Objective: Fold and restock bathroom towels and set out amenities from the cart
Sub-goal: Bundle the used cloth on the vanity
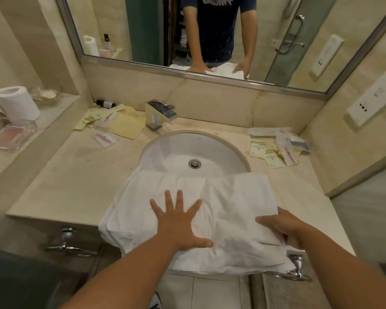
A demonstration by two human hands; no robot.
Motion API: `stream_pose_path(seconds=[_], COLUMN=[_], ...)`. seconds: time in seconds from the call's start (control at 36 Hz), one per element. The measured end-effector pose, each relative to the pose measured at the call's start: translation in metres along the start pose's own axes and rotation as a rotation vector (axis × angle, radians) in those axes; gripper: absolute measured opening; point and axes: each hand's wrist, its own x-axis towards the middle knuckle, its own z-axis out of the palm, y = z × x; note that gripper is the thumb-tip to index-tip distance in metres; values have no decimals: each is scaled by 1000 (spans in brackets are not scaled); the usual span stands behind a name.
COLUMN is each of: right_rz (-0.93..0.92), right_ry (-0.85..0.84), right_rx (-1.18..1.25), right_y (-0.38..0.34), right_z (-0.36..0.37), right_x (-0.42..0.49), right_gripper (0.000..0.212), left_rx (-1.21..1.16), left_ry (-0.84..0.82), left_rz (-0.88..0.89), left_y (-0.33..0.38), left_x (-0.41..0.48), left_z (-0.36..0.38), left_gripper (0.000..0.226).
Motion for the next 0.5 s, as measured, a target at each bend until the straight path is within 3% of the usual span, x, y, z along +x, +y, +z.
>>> stream_pose_path(seconds=[0.11,0.17,0.22,0.28,0.36,0.42,0.5], right_rz=[-52,-126,-206,-292,-407,-445,-449], right_ry=[-216,-234,-215,-210,-234,-269,-305], right_rx=[25,43,48,46,34,59,48], right_y=[-25,-45,-68,-90,-117,-131,-153], right_z=[-1,5,17,35,69,94,139], right_x=[-20,-33,-49,-62,-74,-78,-91], right_gripper=[51,44,33,27,41,60,79], left_rx=[11,-105,-357,-864,-1605,-1739,-1802], left_ry=[-49,-78,-5,62,-167,-346,-423], left_rz=[28,48,42,-41,-164,-135,-110], left_y=[-3,-3,0,3,-4,-15,-40], left_x=[-3,-4,-9,-18,-40,-52,-73], left_z=[-5,-14,-30,-52,-90,-108,-120], left_gripper=[131,116,74,29,41,53,60])
